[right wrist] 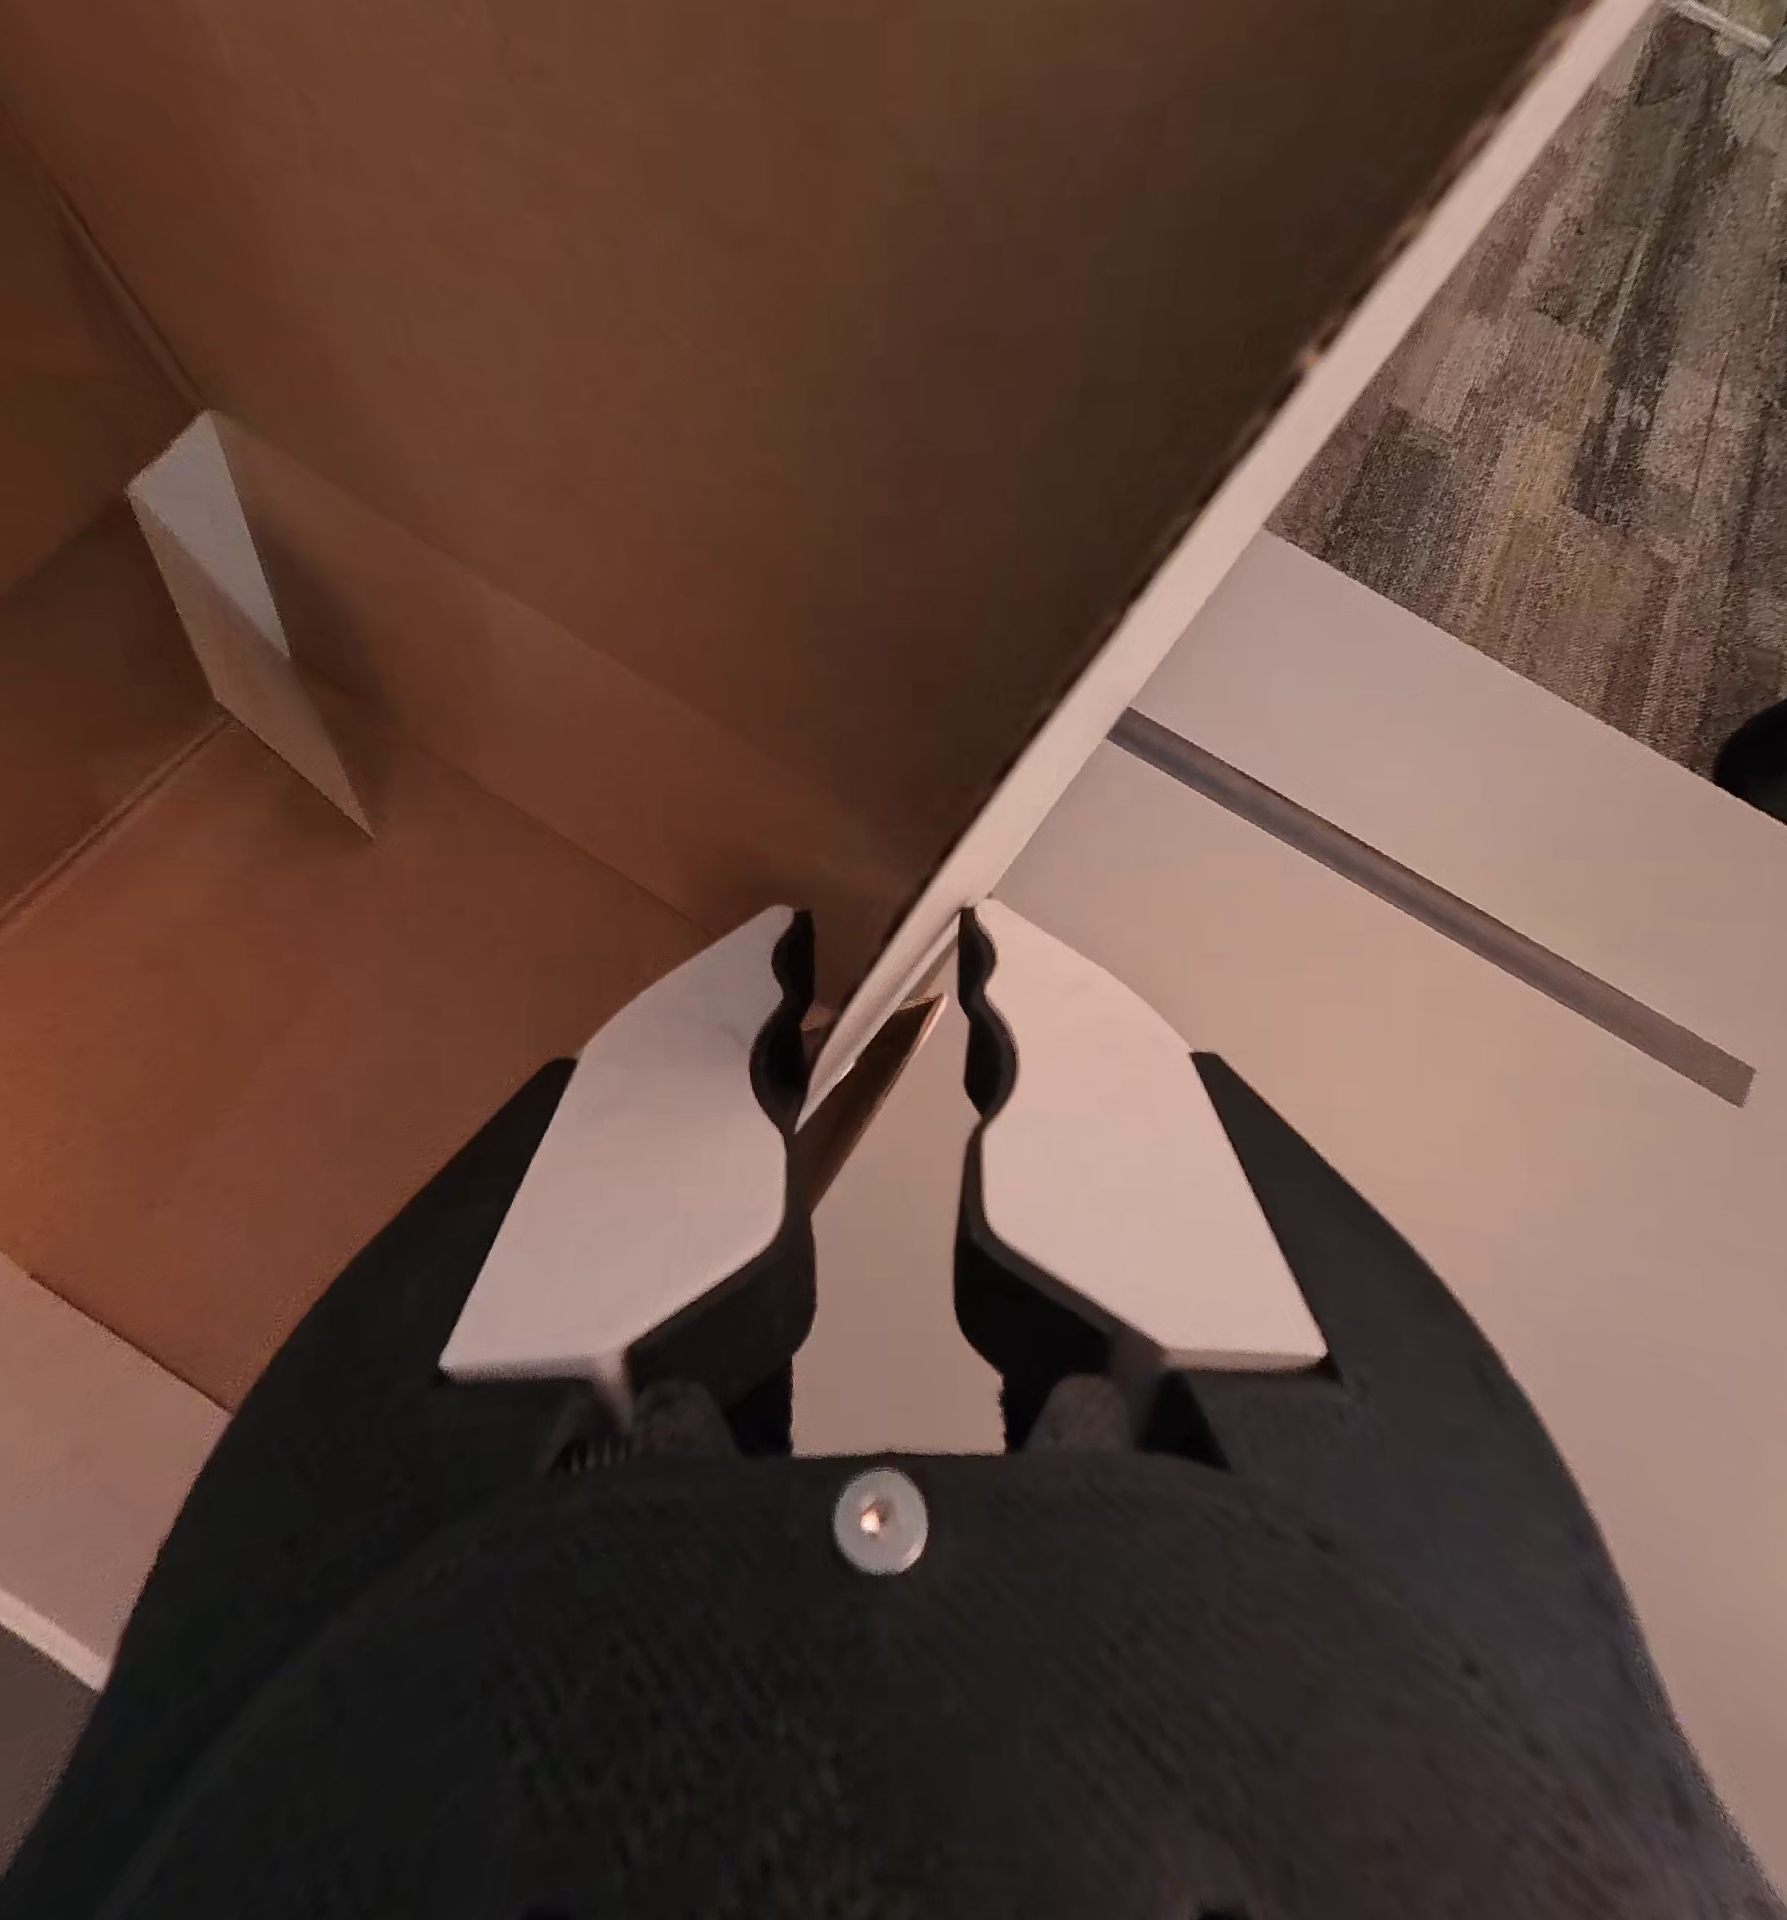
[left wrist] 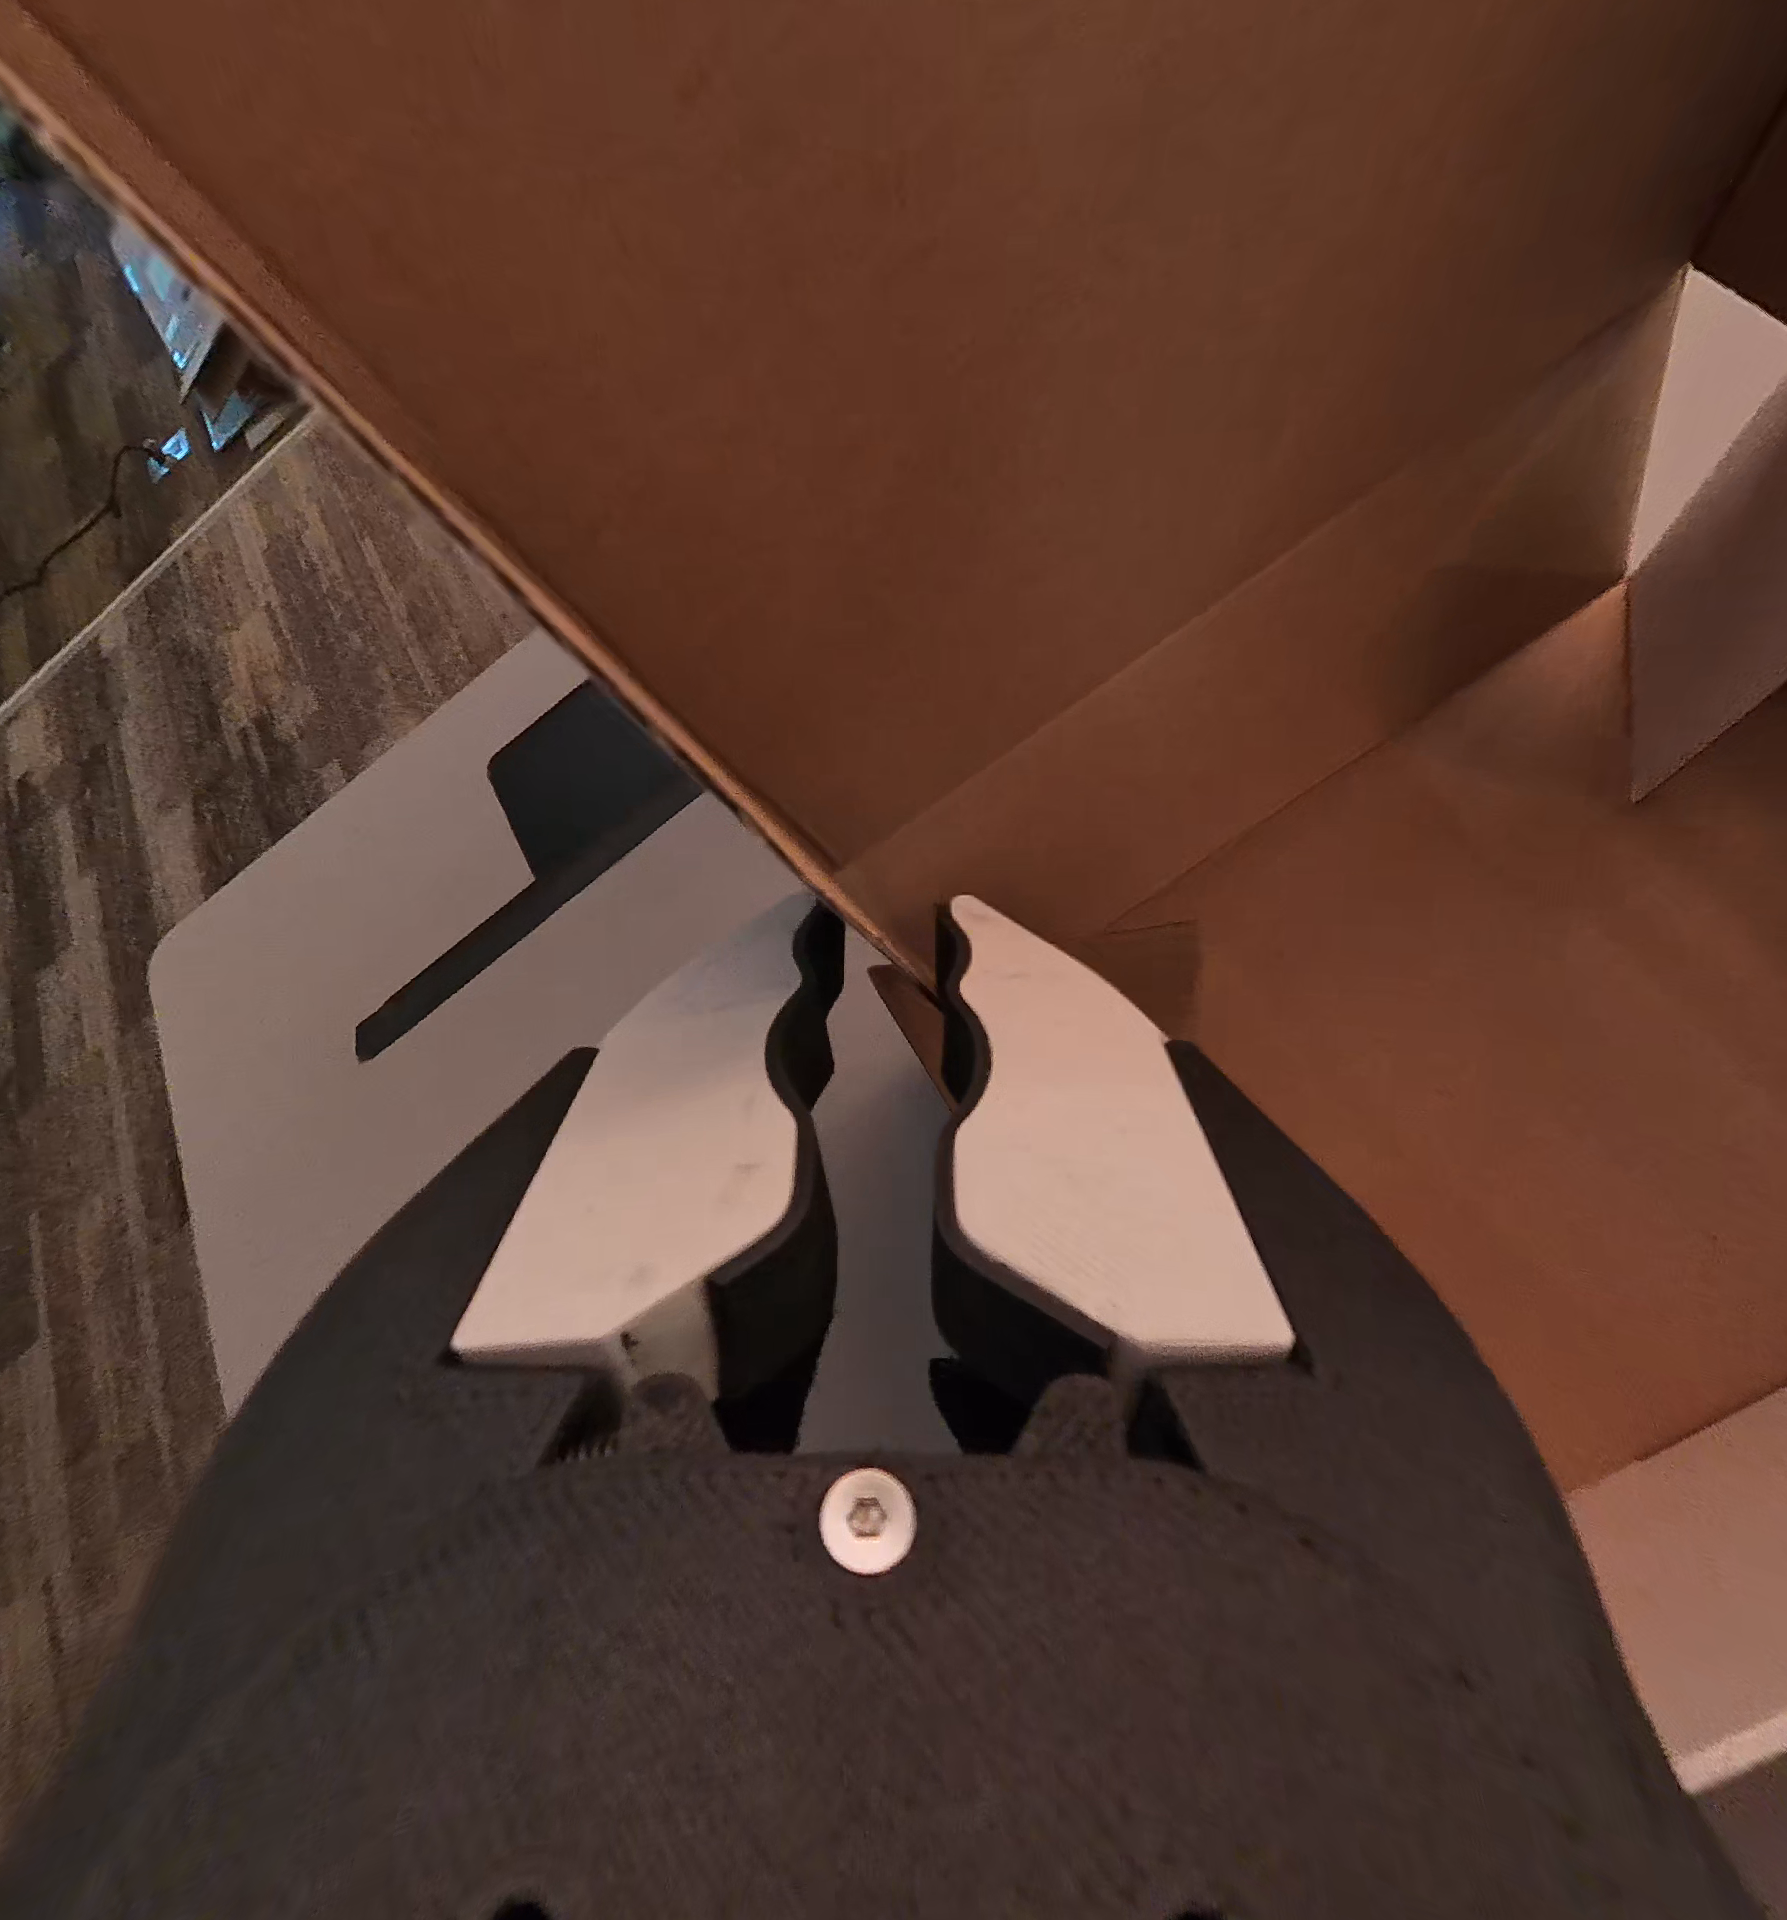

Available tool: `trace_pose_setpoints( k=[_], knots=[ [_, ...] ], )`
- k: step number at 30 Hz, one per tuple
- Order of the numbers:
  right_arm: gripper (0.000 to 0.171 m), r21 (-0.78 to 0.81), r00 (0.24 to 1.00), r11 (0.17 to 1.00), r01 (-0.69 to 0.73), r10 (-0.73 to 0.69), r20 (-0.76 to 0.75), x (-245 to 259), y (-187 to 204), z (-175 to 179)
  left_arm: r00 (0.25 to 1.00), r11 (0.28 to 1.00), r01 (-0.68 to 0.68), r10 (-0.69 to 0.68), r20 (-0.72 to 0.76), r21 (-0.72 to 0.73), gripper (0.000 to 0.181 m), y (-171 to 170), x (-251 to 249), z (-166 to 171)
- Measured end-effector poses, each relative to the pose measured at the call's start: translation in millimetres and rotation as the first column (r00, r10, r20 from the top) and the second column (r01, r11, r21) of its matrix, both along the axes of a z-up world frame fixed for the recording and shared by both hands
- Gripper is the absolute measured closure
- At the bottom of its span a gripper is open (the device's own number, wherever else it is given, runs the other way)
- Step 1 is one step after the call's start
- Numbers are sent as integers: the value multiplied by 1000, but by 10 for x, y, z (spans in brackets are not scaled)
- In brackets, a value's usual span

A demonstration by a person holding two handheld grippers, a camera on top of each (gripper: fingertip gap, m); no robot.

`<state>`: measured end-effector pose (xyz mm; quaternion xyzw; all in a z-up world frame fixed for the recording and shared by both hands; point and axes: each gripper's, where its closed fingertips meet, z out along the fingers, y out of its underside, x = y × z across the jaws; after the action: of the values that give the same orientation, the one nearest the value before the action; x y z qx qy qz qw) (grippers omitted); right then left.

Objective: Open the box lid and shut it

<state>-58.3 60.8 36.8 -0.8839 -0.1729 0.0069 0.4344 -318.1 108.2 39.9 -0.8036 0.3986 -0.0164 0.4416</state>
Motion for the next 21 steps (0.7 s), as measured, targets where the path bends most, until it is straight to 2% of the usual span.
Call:
trace_pose_setpoints(
  k=[9, 21],
  knots=[
    [149, -75, 999, 997, -25, 27, 27, 48, -155, -52, 995, 991, 101, -101, 0, -92, 164, -225, -82, -55],
    [157, -118, 1000, 993, -19, 21, 18, 152, -261, -53, 992, 986, 125, -125, 3, -108, 164, -330, -127, -15]
  ],
)
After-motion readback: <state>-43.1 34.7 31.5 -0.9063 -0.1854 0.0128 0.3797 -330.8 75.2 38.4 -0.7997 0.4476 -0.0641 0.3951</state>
